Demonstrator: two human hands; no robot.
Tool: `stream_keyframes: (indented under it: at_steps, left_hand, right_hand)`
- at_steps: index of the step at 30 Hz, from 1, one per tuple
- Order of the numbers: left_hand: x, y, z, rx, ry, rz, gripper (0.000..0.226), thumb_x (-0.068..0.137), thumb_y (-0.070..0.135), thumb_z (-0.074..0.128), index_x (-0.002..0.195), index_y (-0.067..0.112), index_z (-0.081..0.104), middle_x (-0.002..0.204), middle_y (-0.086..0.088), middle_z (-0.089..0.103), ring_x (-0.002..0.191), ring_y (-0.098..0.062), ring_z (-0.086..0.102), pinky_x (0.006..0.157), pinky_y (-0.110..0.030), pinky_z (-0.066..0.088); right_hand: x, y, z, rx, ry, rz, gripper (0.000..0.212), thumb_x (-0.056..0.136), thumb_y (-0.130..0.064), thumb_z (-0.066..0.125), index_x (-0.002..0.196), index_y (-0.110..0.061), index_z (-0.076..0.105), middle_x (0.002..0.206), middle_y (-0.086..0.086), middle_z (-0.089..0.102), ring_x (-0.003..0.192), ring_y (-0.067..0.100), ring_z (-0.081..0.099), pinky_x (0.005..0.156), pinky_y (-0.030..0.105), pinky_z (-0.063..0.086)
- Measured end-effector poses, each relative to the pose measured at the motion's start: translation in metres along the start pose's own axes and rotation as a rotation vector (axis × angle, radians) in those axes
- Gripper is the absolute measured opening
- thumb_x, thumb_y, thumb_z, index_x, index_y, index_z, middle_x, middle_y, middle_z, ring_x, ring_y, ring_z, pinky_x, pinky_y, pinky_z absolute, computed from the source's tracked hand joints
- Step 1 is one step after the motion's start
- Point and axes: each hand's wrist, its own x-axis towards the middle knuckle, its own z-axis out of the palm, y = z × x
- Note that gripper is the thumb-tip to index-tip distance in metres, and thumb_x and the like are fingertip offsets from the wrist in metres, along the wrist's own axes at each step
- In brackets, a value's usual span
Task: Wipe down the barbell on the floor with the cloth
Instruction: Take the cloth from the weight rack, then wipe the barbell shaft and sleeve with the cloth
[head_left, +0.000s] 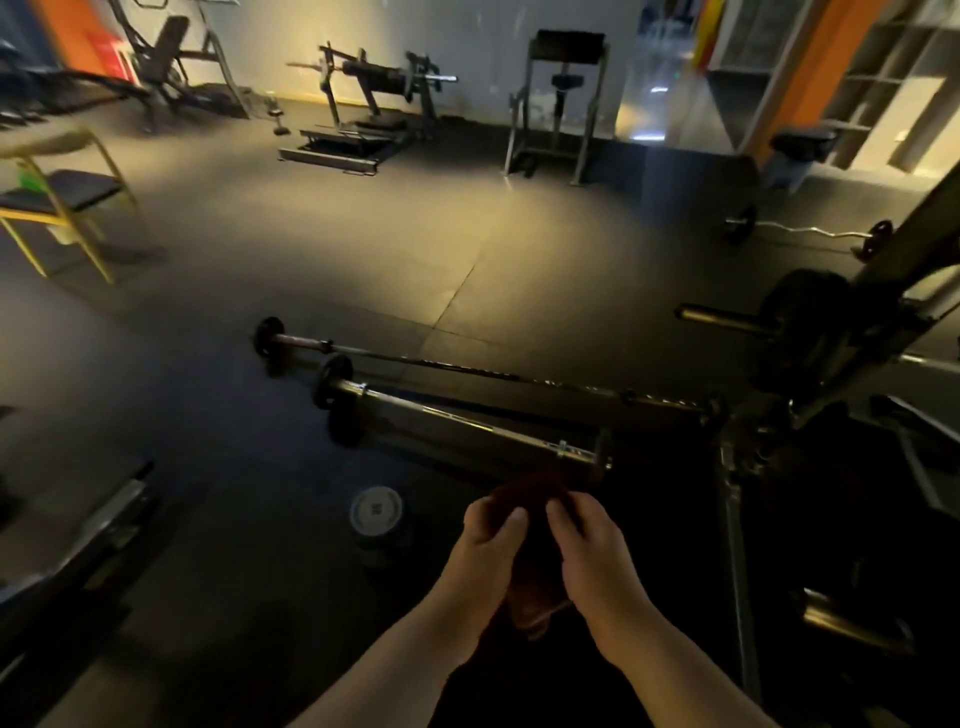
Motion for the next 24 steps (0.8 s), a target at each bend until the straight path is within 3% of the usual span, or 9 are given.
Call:
stream_keyframes:
  at_steps: [5,10,12,14,17,19,21,23,24]
  left_hand:
    - [-0.009,0.051,-0.065,-0.028,0.11,0.079,0.033,0.084,0.022,0.077,0.113,0.027,0.063,0.109,-0.009,0.072,0.091,-0.029,0.074,0.075,-0.052,0.061]
    - [0.0,0.1,-0.112,-0.182,0.099,0.058,0.021,0.09,0.027,0.07,0.103,0.015,0.059,0.115,-0.019,0.064,0.101,-0.043,0.067,0.076,-0.069,0.053]
    - [0.013,0.116,-0.126,-0.245,0.14,0.099,0.015,0.094,0.03,0.064,0.103,0.019,0.06,0.112,-0.015,0.062,0.099,-0.039,0.065,0.069,-0.062,0.057]
    - [0.028,0.132,-0.141,-0.299,0.193,0.133,0.022,0.095,0.024,0.064,0.116,0.02,0.059,0.112,-0.01,0.062,0.098,-0.032,0.065,0.062,-0.047,0.058]
    - [0.057,0.152,-0.16,-0.295,0.115,0.12,0.034,0.092,0.008,0.062,0.126,0.011,0.061,0.112,-0.017,0.07,0.095,-0.029,0.071,0.07,-0.037,0.057]
    - [0.076,0.165,-0.168,-0.229,0.064,0.094,0.029,0.092,0.0,0.052,0.118,0.004,0.065,0.107,-0.021,0.071,0.091,-0.029,0.072,0.073,-0.036,0.058]
    - [0.099,0.178,-0.174,-0.236,0.087,0.083,0.026,0.092,-0.005,0.047,0.106,0.002,0.067,0.103,-0.022,0.069,0.09,-0.031,0.069,0.082,-0.043,0.058]
    - [0.121,0.187,-0.18,-0.285,0.101,0.075,0.023,0.091,-0.004,0.046,0.093,0.007,0.067,0.099,-0.021,0.065,0.091,-0.031,0.064,0.087,-0.046,0.054]
    - [0.132,0.19,-0.183,-0.327,0.094,0.058,0.023,0.091,-0.004,0.046,0.088,0.01,0.065,0.099,-0.019,0.064,0.091,-0.031,0.062,0.082,-0.045,0.055]
  right_hand:
    - [0.014,-0.044,0.063,-0.073,-0.055,-0.048,0.016,0.106,-0.04,0.042,0.113,-0.034,0.055,0.108,0.001,0.066,0.09,0.019,0.071,0.075,0.041,0.064]
    - [0.04,-0.077,0.104,0.075,-0.083,0.044,0.023,0.105,-0.044,0.04,0.115,-0.033,0.058,0.11,0.006,0.07,0.094,0.025,0.073,0.08,0.049,0.063]
    - [0.061,-0.091,0.112,0.118,-0.089,0.086,0.027,0.106,-0.043,0.04,0.117,-0.029,0.06,0.112,0.007,0.07,0.097,0.027,0.072,0.085,0.051,0.061]
    - [0.088,-0.103,0.114,0.229,-0.141,0.179,0.031,0.105,-0.042,0.044,0.122,-0.022,0.061,0.115,0.013,0.071,0.101,0.033,0.072,0.089,0.056,0.059]
    - [0.126,-0.12,0.118,0.386,-0.36,0.266,0.038,0.102,-0.038,0.053,0.127,-0.011,0.064,0.121,0.019,0.071,0.111,0.036,0.07,0.094,0.053,0.055]
    - [0.153,-0.124,0.122,0.361,-0.474,0.216,0.035,0.096,-0.025,0.06,0.129,-0.012,0.063,0.126,0.021,0.068,0.116,0.037,0.066,0.092,0.049,0.055]
    - [0.183,-0.124,0.126,0.319,-0.478,0.207,0.041,0.089,-0.011,0.064,0.13,-0.016,0.061,0.124,0.02,0.069,0.115,0.038,0.066,0.091,0.05,0.057]
    - [0.208,-0.121,0.132,0.18,-0.473,0.258,0.04,0.09,-0.019,0.065,0.129,-0.014,0.062,0.118,0.015,0.073,0.112,0.033,0.069,0.093,0.047,0.055]
    - [0.219,-0.118,0.135,0.08,-0.505,0.309,0.04,0.091,-0.029,0.065,0.128,-0.014,0.064,0.116,0.011,0.074,0.112,0.03,0.069,0.095,0.046,0.053]
